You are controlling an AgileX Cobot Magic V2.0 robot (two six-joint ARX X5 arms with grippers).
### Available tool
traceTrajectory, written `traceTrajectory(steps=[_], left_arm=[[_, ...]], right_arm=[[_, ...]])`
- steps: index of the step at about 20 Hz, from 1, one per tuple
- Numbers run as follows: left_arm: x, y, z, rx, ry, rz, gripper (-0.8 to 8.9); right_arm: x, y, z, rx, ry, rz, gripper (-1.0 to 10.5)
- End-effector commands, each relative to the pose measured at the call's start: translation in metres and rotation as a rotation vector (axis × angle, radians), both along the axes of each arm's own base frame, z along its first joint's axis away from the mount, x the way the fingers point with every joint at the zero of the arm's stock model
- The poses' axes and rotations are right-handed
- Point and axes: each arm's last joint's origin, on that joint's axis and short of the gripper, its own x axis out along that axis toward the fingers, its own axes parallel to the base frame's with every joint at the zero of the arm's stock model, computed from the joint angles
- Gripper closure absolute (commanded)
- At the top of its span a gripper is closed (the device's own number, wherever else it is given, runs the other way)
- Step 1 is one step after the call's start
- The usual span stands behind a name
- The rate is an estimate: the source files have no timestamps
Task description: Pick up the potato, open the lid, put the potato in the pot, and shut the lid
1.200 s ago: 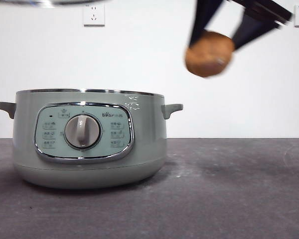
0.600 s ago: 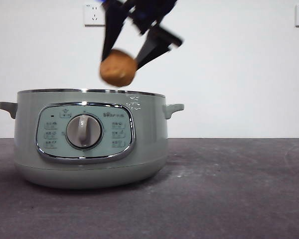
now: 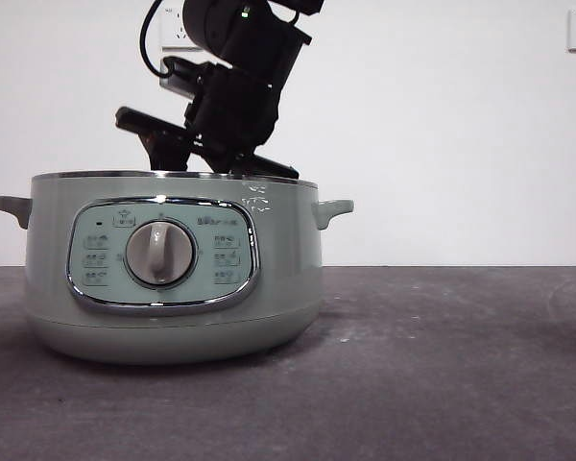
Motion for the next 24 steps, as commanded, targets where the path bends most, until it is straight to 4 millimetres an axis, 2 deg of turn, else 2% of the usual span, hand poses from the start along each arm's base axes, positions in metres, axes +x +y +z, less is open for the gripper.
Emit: traceTrajectory(steps=[1, 4, 6, 7, 11, 13, 15, 19, 21, 24], left_arm=[[-0.004, 0.002, 0.007, -0.019, -0.061, -0.002, 8.22], [-0.004, 0.002, 0.007, -0.019, -0.06, -0.002, 8.22], [-0.004, 0.002, 0.007, -0.017, -0.056, -0.003, 8.22], [-0.004, 0.002, 0.006, -0.014, -0.052, -0.002, 8.22], [-0.004, 0.002, 0.005, -0.009, -0.041, -0.002, 8.22], [-0.004, 0.002, 0.005, -0.009, -0.042, -0.002, 8.22], [-0.001, 0.001, 0.005, -0.002, -0.038, 0.021, 8.22], [0.014, -0.007, 0.005, 0.012, -0.01, 0.021, 8.22], [0.031, -0.016, 0.004, 0.022, 0.012, 0.018, 8.22], [0.065, -0.034, 0.0, 0.034, 0.042, 0.006, 8.22]], right_arm=[[0.001, 0.002, -0.013, -0.042, 0.017, 0.023, 9.6], [-0.001, 0.005, -0.013, -0.041, 0.017, 0.031, 9.1], [-0.002, 0.004, -0.013, -0.042, 0.021, 0.032, 6.5], [-0.002, 0.004, -0.013, -0.045, 0.024, 0.032, 5.7], [-0.003, 0.004, -0.011, -0.043, 0.019, 0.032, 5.6], [-0.004, 0.002, -0.001, -0.028, 0.004, 0.029, 5.6], [-0.008, -0.003, 0.018, 0.001, -0.027, 0.028, 5.6], [-0.03, -0.033, 0.081, 0.007, -0.122, -0.022, 5.7], [-0.046, -0.056, 0.116, -0.008, -0.186, -0.064, 5.7], [-0.074, -0.094, 0.164, 0.032, -0.247, -0.1, 5.7]])
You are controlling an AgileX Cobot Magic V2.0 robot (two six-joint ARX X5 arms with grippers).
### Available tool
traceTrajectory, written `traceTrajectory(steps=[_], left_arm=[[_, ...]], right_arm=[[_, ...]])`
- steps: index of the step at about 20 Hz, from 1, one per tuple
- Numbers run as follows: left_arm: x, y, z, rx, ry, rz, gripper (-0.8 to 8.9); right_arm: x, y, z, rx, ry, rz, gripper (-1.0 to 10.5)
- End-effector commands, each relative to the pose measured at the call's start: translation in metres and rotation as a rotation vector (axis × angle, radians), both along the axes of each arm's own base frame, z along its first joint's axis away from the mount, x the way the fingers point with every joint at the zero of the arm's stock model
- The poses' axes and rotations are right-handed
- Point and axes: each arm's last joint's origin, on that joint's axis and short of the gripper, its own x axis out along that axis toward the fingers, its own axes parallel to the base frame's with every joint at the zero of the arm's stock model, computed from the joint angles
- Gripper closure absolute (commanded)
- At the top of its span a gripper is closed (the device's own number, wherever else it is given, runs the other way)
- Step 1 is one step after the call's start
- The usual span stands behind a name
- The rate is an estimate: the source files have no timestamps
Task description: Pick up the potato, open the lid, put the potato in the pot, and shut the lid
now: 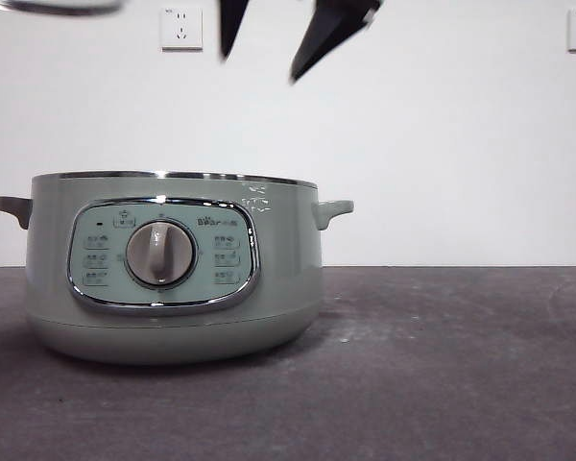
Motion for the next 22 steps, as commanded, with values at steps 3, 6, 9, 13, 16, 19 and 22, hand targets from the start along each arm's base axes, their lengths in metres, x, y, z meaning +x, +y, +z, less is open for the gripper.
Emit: traceTrajectory(steps=[3, 6, 9, 13, 16, 19, 22], left_arm=[[0.047, -0.028, -0.005, -0.032, 0.003, -0.095, 8.22], [0.081, -0.048, -0.022, -0.052, 0.062, -0.148, 8.22], [0.106, -0.063, -0.039, -0.057, 0.104, -0.165, 8.22], [0.128, -0.08, -0.056, -0.084, 0.126, -0.19, 8.22], [0.136, -0.092, -0.065, -0.091, 0.13, -0.207, 8.22], [0.141, -0.097, -0.075, -0.077, 0.161, -0.208, 8.22], [0.142, -0.098, -0.08, -0.061, 0.197, -0.202, 8.22]], right_arm=[[-0.037, -0.04, 0.046, 0.056, -0.074, -0.01, 5.7], [-0.06, -0.062, 0.066, 0.083, -0.104, -0.012, 5.7], [-0.076, -0.077, 0.076, 0.09, -0.112, -0.012, 5.7], [-0.088, -0.092, 0.081, 0.032, -0.131, -0.069, 5.7], [-0.091, -0.098, 0.08, -0.029, -0.143, -0.123, 5.7], [-0.093, -0.099, 0.079, -0.04, -0.131, -0.122, 5.7], [-0.094, -0.1, 0.08, -0.038, -0.133, -0.123, 5.7]])
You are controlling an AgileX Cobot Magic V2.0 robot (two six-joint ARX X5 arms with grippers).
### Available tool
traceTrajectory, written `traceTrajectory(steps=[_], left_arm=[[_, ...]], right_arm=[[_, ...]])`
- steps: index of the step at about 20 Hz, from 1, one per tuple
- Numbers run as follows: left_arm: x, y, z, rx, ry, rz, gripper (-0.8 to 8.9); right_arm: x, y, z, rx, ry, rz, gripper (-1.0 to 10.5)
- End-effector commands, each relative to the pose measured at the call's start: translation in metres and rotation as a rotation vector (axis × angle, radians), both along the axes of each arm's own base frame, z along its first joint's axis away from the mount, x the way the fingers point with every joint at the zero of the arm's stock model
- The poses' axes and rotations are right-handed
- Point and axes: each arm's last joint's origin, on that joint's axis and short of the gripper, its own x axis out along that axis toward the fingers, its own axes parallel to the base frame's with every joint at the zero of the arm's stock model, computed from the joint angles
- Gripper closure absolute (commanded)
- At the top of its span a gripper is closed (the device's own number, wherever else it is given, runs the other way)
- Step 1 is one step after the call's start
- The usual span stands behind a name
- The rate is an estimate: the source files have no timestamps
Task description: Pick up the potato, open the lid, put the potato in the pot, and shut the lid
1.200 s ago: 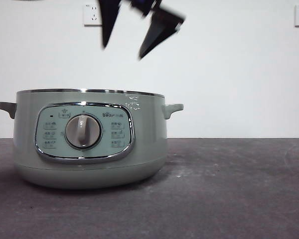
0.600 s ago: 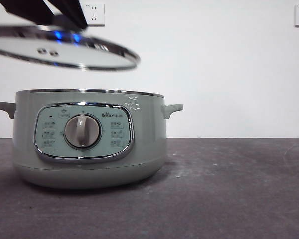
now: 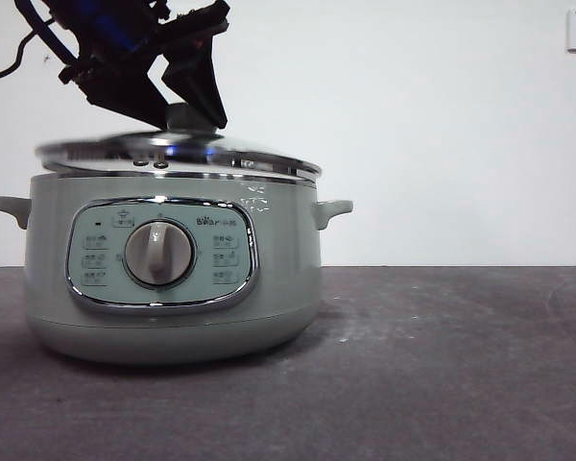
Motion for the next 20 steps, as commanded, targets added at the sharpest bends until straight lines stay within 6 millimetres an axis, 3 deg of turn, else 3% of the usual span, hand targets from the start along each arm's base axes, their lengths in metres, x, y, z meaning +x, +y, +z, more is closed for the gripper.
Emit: traceTrajectory(steps=[1, 20], left_arm=[[0.0, 0.0, 0.007, -0.015, -0.026, 0.006, 8.22], [0.005, -0.002, -0.005, -0.002, 0.03, 0.046, 8.22]], right_arm=[[-0.001, -0.001, 0.001, 0.001, -0.007, -0.002, 5.7], [-0.003, -0.003, -0.002, -0.002, 0.032, -0.022, 5.7]])
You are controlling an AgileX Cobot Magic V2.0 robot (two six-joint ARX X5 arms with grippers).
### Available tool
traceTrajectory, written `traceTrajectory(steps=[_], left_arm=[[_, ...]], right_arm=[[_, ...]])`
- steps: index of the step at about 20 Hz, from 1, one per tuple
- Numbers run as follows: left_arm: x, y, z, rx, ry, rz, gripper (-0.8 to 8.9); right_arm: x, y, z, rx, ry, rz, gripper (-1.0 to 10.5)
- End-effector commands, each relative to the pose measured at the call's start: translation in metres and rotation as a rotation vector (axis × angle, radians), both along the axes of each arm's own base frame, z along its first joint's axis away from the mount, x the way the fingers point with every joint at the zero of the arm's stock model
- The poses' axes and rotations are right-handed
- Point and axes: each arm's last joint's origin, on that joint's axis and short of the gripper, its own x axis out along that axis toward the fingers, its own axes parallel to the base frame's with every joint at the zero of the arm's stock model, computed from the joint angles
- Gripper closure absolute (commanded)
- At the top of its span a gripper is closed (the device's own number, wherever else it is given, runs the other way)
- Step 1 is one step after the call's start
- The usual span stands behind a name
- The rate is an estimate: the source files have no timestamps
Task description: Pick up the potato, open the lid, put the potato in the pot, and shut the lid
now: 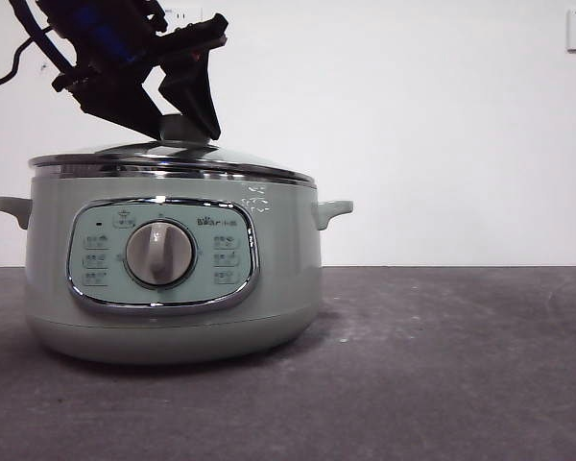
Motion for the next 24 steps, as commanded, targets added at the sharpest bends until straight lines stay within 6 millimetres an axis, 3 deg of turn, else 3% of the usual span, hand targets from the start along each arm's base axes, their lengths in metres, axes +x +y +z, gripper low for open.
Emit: traceTrajectory(steps=[1, 11, 12, 15, 21, 24], left_arm=[[0.001, -0.002, -0.001, -0.012, 0.018, 0.012, 8.22], [0.001, 0.0, -0.011, 0.025, 0.09, 0.067, 8.1], [0.0, 0.0, -0.012, 0.036, 0.106, 0.067, 7.59], [0.0, 0.001, -0.013, 0.042, 0.115, 0.067, 4.42], [-0.001, 0.001, -0.004, 0.008, 0.06, 0.065, 4.3], [-0.012, 0.005, 0.012, -0.023, 0.015, 0.055, 4.31]], right_arm=[[-0.001, -0.001, 0.0, 0.012, 0.005, -0.015, 5.7], [-0.002, -0.002, -0.001, 0.004, 0.015, -0.015, 5.7], [-0.002, -0.002, -0.001, 0.002, 0.018, -0.015, 5.7], [-0.003, -0.002, -0.001, -0.006, 0.025, -0.016, 5.7], [-0.003, -0.002, -0.002, -0.008, 0.026, -0.016, 5.7], [-0.003, -0.003, -0.002, -0.013, 0.021, -0.015, 5.7]])
